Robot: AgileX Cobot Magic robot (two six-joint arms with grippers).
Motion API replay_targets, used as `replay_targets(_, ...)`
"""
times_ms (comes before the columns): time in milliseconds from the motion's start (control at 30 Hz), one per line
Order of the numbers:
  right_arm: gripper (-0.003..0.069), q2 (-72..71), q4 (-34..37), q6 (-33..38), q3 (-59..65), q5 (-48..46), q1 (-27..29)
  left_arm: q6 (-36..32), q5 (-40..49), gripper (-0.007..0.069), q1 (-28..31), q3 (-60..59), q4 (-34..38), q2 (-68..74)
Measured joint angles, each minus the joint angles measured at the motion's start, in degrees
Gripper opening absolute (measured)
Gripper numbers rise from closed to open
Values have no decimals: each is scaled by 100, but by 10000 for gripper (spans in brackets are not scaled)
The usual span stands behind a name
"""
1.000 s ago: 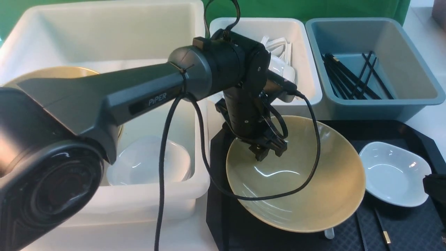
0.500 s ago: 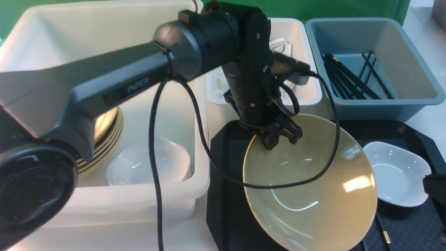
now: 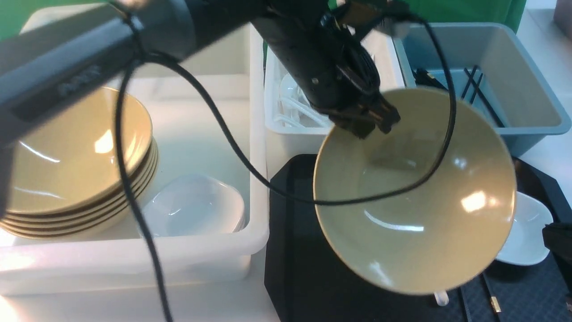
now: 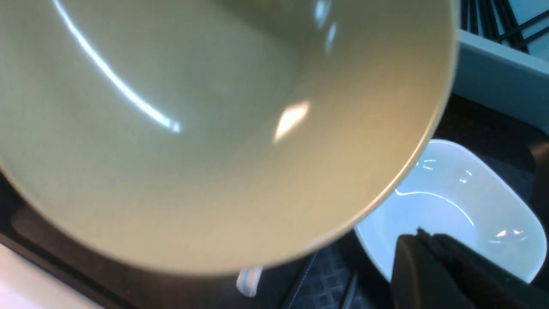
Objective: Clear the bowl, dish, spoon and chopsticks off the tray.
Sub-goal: Use the left arm to put the noodle bowl into the large storage box on the left
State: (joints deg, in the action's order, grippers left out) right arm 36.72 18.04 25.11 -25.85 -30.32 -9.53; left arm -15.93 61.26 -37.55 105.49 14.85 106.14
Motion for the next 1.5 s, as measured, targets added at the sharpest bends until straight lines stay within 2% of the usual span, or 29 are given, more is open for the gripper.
replay_targets(200,59,0,0,0,0,0,0,0,-121,3,690,0,44,-935)
replay_targets(367,62,0,0,0,0,0,0,30,270,3,1857,26,-260,-1993)
replay_targets(400,62,0,0,0,0,0,0,40,270,3,1915,26,-280,-2030)
replay_targets(467,64,0,7,0,0,0,0,283,390,3,2838,-94,-625,-2438)
replay_targets(500,65,0,15,0,0,0,0,353,390,3,2980,-114,-664,-2460)
replay_targets(567,66,0,44,0,0,0,0,673,288,3,3822,-469,-839,-2648)
replay_targets(700,72,0,68,0,0,11,-1,895,-39,3,4872,-1420,-739,-2679)
replay_targets(833,78,0,86,0,0,49,-7,925,-559,3,5485,-2510,-325,-2679)
replay_targets(1000,78,0,99,0,0,66,-7,969,-1257,1,5827,-3611,-52,-2679)
replay_targets(1267,79,0,108,0,0,91,-7,1109,-1878,6,5864,-4284,-356,-2679)
replay_targets(1433,83,0,115,0,0,113,-7,1081,-1864,78,5864,-4292,-530,-2725)
replay_targets(1467,86,0,115,0,0,113,-7,1054,-1767,129,5864,-4292,-536,-2766)
replay_targets(1500,86,0,115,0,0,113,-7,1054,-1756,137,5864,-4292,-536,-2772)
